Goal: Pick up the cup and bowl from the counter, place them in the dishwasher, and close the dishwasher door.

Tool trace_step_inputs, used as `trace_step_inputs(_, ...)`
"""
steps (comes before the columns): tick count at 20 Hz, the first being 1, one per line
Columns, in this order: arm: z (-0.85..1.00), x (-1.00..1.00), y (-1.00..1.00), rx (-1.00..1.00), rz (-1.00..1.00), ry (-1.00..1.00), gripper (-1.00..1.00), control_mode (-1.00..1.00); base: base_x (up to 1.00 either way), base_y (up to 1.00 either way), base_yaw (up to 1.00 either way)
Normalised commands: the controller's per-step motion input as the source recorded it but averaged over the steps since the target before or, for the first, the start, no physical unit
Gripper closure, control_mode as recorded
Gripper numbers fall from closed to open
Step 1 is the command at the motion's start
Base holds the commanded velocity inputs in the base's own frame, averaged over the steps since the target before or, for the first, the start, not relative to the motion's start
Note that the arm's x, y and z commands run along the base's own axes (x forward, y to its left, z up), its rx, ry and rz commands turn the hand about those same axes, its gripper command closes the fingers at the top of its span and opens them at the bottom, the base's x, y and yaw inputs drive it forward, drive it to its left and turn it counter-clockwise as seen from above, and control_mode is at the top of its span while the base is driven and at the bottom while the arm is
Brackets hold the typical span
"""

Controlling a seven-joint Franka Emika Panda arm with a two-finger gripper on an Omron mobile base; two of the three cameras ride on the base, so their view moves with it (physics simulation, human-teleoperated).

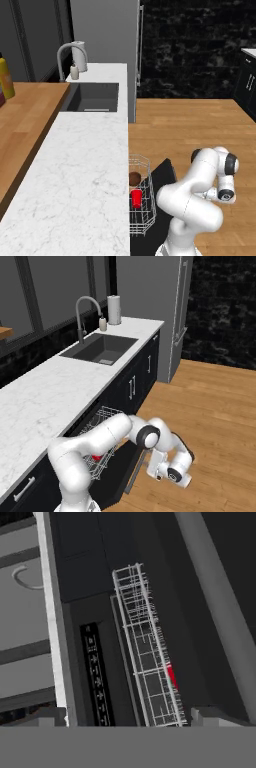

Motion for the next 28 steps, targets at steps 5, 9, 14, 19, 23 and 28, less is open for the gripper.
trace_step_inputs(5, -0.67, 0.18, -0.22, -0.19, 0.1, 0.0, -1.0, -1.0, 0.0, 0.0, 0.0)
trace_step_inputs(9, -0.63, 0.3, 0.0, -0.18, 0.02, 0.0, -1.0, -1.0, 0.0, 0.0, 0.0)
trace_step_inputs(14, -0.6, 0.41, 0.07, -0.05, 0.0, 0.0, -1.0, -1.0, 0.0, 0.0, 0.0)
trace_step_inputs(19, -0.64, 0.17, 0.15, 0.0, 0.0, 0.0, -1.0, -1.0, 0.0, 0.0, 0.0)
trace_step_inputs(23, -0.13, -0.11, 0.27, 0.08, 0.0, -0.07, -1.0, -1.0, 0.0, 0.0, 0.0)
trace_step_inputs(28, 0.04, -0.09, 0.75, 0.11, 0.0, -0.05, -1.0, -1.0, 0.0, 0.0, 0.0)
